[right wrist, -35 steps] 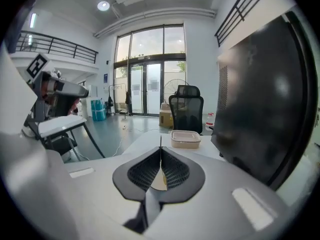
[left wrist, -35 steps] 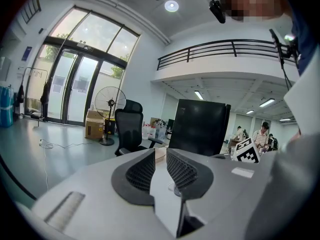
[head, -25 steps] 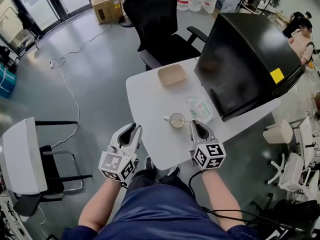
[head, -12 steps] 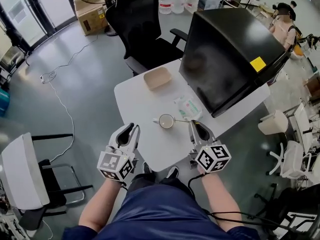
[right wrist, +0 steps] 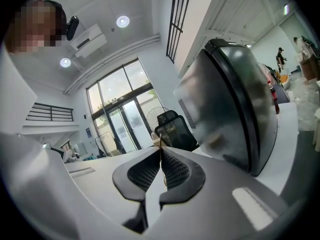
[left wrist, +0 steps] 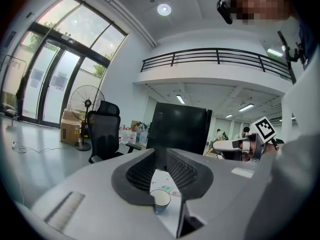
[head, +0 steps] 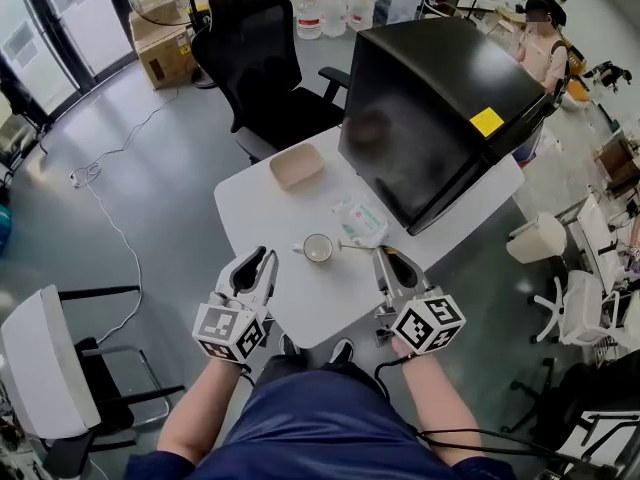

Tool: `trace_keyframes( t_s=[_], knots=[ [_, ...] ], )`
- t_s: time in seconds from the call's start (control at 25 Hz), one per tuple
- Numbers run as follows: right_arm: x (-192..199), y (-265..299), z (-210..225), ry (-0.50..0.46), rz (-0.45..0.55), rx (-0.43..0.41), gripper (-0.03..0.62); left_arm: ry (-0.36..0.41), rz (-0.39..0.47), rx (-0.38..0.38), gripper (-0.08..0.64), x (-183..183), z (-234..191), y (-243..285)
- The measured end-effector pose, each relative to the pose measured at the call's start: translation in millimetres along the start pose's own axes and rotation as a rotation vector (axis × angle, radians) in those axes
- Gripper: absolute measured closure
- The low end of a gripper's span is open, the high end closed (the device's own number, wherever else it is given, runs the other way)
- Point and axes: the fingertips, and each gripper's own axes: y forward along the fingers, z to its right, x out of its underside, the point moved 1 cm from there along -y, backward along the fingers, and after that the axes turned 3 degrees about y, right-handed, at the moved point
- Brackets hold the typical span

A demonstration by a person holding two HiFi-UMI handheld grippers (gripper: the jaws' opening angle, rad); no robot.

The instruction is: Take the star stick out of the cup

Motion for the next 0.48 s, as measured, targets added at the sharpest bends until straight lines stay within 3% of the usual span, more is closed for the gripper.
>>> trace_keyframes(
  t_s=[0.48],
  knots=[
    [-23,-23,-19,-0.010,0.058,-0.018,0.578,-0.013,0.017,0.058,0.488,-9,20,6]
  ],
)
